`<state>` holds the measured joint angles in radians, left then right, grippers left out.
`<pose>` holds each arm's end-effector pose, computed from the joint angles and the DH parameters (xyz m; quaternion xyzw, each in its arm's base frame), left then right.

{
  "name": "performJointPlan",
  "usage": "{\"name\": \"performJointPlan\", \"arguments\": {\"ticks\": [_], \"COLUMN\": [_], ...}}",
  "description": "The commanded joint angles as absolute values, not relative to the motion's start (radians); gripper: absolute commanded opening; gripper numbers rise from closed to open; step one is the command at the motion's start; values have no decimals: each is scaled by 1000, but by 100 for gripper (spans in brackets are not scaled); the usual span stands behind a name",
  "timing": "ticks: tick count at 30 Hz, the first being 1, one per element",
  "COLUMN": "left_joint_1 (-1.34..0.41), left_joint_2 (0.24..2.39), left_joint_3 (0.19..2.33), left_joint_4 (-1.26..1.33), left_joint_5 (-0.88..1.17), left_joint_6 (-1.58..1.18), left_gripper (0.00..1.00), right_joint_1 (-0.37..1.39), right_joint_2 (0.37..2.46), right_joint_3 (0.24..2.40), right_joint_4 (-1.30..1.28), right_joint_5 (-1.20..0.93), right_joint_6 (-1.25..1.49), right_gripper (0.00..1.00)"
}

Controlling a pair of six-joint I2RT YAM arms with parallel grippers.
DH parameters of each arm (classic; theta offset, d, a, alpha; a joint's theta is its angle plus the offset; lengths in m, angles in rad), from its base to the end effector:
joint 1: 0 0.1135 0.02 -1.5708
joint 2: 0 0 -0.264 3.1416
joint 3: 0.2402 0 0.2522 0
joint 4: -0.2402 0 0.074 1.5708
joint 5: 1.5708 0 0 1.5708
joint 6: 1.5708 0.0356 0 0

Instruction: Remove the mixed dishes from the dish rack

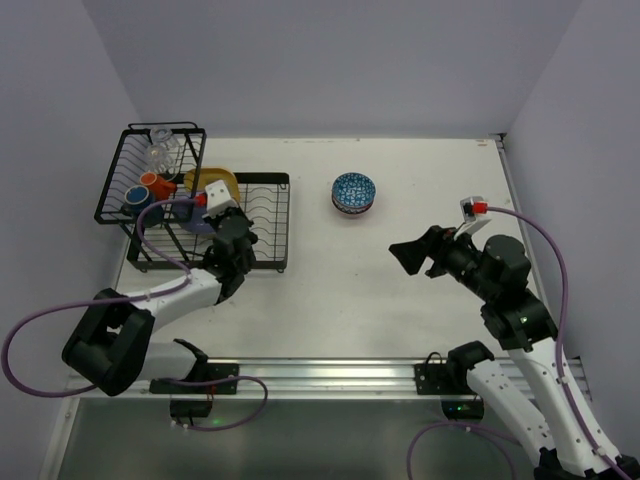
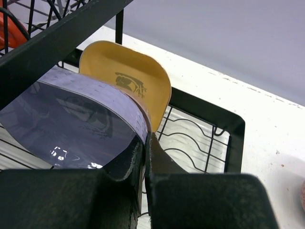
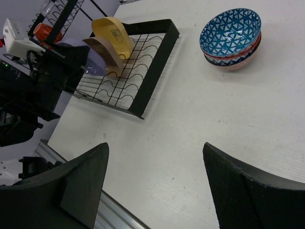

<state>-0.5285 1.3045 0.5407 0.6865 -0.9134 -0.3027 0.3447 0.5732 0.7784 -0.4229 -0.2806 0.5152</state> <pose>0.2425 -0.1090 0.2347 -0.2234 0.6882 0.0500 0.6884 0.1204 0.0537 0.3420 -0.0215 0.7767 0.3575 0.5181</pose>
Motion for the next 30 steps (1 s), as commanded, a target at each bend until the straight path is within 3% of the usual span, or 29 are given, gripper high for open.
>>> {"name": "performJointPlan", "arguments": {"ticks": [1, 22, 30], "left_joint_1": [-520, -620, -842], "left_joint_2": [1272, 1172, 1166], "left_joint_3": [535, 693, 814], "left_joint_4": [793, 246, 59], "left_joint_5": [-931, -582, -499], "left_joint_6": [-259, -324, -189], "left_gripper": [0, 0, 0], "right_joint_1": [342, 342, 342], "right_joint_2": [568, 561, 586], "right_joint_3": [772, 805, 862], "right_joint_4": [-417, -431, -475], "right_joint_5": [-301, -313, -293], "right_joint_6": [508, 512, 505], "right_gripper": [82, 82, 82]}}
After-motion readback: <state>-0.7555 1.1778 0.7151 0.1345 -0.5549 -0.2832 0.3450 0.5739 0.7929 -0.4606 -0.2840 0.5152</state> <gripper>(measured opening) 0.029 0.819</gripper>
